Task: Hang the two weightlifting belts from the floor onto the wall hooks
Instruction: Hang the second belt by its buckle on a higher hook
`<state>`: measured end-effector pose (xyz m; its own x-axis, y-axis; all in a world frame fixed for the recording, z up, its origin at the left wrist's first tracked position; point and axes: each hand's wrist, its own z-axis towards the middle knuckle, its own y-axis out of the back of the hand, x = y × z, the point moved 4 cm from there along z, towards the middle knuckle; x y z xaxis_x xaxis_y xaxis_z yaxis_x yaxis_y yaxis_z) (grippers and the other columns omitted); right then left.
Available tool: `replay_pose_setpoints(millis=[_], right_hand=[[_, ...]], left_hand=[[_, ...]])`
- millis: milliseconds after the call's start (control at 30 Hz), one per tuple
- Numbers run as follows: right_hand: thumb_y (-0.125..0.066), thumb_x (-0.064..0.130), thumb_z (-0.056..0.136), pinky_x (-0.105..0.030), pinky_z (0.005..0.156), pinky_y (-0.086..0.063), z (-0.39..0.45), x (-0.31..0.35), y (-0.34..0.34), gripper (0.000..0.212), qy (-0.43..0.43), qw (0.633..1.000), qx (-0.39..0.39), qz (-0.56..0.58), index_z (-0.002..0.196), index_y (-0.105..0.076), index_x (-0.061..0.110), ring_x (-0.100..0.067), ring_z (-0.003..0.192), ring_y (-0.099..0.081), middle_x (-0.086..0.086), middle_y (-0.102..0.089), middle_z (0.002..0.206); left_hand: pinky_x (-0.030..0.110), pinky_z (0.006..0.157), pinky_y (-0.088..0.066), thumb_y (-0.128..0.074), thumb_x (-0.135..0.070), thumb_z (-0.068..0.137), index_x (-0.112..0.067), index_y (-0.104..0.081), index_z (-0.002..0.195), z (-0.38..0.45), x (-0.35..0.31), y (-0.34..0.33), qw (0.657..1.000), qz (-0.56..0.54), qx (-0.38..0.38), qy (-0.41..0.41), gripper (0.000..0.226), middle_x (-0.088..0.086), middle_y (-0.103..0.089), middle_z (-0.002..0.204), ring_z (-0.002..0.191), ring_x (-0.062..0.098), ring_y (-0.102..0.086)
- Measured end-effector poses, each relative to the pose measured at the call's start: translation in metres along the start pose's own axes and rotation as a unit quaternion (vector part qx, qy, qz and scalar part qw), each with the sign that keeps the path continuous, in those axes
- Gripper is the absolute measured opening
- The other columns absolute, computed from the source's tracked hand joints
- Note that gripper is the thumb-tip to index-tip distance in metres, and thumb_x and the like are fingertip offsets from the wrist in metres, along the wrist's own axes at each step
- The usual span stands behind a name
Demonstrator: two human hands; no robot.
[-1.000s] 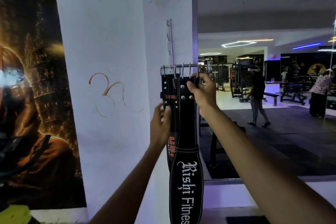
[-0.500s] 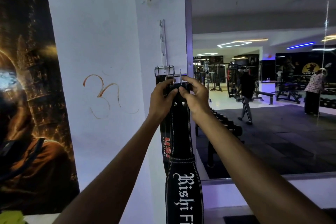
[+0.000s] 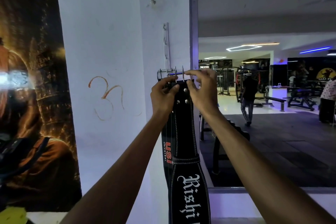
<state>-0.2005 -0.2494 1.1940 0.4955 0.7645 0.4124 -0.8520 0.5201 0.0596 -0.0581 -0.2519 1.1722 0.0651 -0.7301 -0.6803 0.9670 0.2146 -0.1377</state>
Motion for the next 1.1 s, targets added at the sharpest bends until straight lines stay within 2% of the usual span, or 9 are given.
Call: replay_pose_setpoints(millis=[100, 200, 367, 467, 600, 733, 833, 1000, 1100], right_hand=[[-0.067, 0.02, 0.09, -0.04, 0.091, -0.058, 0.018, -0.009, 0.002, 0.022, -0.047, 0.994, 0.069, 0.071, 0.111, -0.074, 0.017, -0.015, 0.098, -0.069, 0.003, -0.071, 0.106], [-0.071, 0.016, 0.088, -0.037, 0.089, -0.059, 0.029, -0.015, 0.001, 0.016, -0.051, 0.989, 0.099, 0.096, 0.104, -0.074, 0.014, -0.006, 0.089, -0.067, 0.011, -0.07, 0.088], [-0.072, 0.011, 0.085, -0.03, 0.082, -0.055, 0.049, -0.029, -0.023, 0.006, -0.027, 0.989, 0.089, 0.112, 0.091, -0.073, 0.011, -0.003, 0.087, -0.064, 0.008, -0.07, 0.087], [-0.073, 0.008, 0.083, -0.031, 0.08, -0.056, 0.063, -0.046, -0.046, 0.01, -0.025, 0.989, 0.068, 0.132, 0.087, -0.072, 0.017, -0.01, 0.089, -0.065, 0.01, -0.069, 0.084], [-0.073, 0.006, 0.083, -0.025, 0.077, -0.054, 0.086, -0.063, -0.075, 0.011, -0.015, 0.987, 0.035, 0.153, 0.09, -0.074, 0.014, -0.009, 0.09, -0.066, 0.01, -0.07, 0.086], [-0.072, 0.005, 0.084, -0.027, 0.078, -0.058, 0.119, -0.074, -0.111, 0.017, 0.015, 0.987, 0.016, 0.159, 0.09, -0.072, 0.02, -0.012, 0.095, -0.069, 0.01, -0.072, 0.088], [-0.073, 0.007, 0.083, -0.024, 0.076, -0.056, 0.144, -0.083, -0.133, 0.015, 0.035, 0.99, -0.007, 0.138, 0.092, -0.074, 0.019, -0.01, 0.095, -0.068, 0.011, -0.072, 0.089], [-0.071, 0.007, 0.084, -0.033, 0.077, -0.061, 0.183, -0.101, -0.161, 0.016, 0.023, 0.99, -0.021, 0.139, 0.097, -0.076, 0.015, -0.021, 0.094, -0.072, 0.01, -0.073, 0.093], [-0.072, 0.007, 0.083, -0.044, 0.083, -0.061, 0.206, -0.116, -0.174, 0.016, 0.012, 0.989, -0.023, 0.142, 0.097, -0.077, 0.013, -0.023, 0.096, -0.072, 0.01, -0.073, 0.091]], left_hand=[[0.046, 0.078, -0.062, -0.063, 0.0, 0.091, -0.026, -0.072, 0.107, 0.002, -0.001, -0.008, 1.0, 0.014, 0.008, -0.007, 0.032, 0.001, -0.074, 0.107, 0.088, 0.029, -0.074], [0.03, 0.068, -0.056, -0.059, 0.003, 0.091, -0.021, -0.067, 0.11, 0.009, -0.001, -0.014, 0.999, 0.03, 0.023, -0.033, 0.032, -0.002, -0.069, 0.101, 0.075, 0.018, -0.068], [0.027, 0.058, -0.054, -0.059, 0.005, 0.091, -0.015, -0.06, 0.111, 0.034, 0.011, -0.013, 0.999, 0.026, 0.026, -0.038, 0.028, 0.002, -0.069, 0.101, 0.072, 0.017, -0.068], [0.019, 0.048, -0.05, -0.062, 0.006, 0.091, -0.015, -0.048, 0.123, 0.058, 0.024, -0.011, 1.0, -0.022, 0.02, -0.011, 0.04, 0.002, -0.067, 0.1, 0.069, 0.011, -0.068], [0.026, 0.069, -0.061, -0.067, 0.003, 0.088, -0.024, -0.045, 0.139, 0.104, 0.048, -0.004, 0.998, -0.045, 0.036, -0.037, 0.061, 0.003, -0.068, 0.102, 0.082, 0.016, -0.071], [0.035, 0.081, -0.061, -0.073, -0.008, 0.089, -0.014, -0.054, 0.142, 0.163, 0.067, 0.005, 0.996, -0.081, 0.007, -0.037, 0.056, -0.003, -0.074, 0.095, 0.081, 0.012, -0.072], [0.049, 0.096, -0.059, -0.075, -0.011, 0.087, -0.008, -0.057, 0.139, 0.209, 0.078, 0.007, 0.995, -0.079, 0.002, -0.055, 0.055, 0.003, -0.077, 0.098, 0.087, 0.017, -0.074], [0.038, 0.084, -0.063, -0.072, -0.01, 0.087, -0.023, -0.065, 0.13, 0.257, 0.088, 0.003, 0.988, -0.022, 0.019, -0.155, 0.045, 0.007, -0.077, 0.103, 0.084, 0.011, -0.075], [0.045, 0.089, -0.062, -0.072, -0.01, 0.087, -0.012, -0.076, 0.113, 0.285, 0.097, -0.002, 0.984, -0.01, 0.012, -0.176, 0.027, 0.006, -0.078, 0.105, 0.091, 0.014, -0.076]])
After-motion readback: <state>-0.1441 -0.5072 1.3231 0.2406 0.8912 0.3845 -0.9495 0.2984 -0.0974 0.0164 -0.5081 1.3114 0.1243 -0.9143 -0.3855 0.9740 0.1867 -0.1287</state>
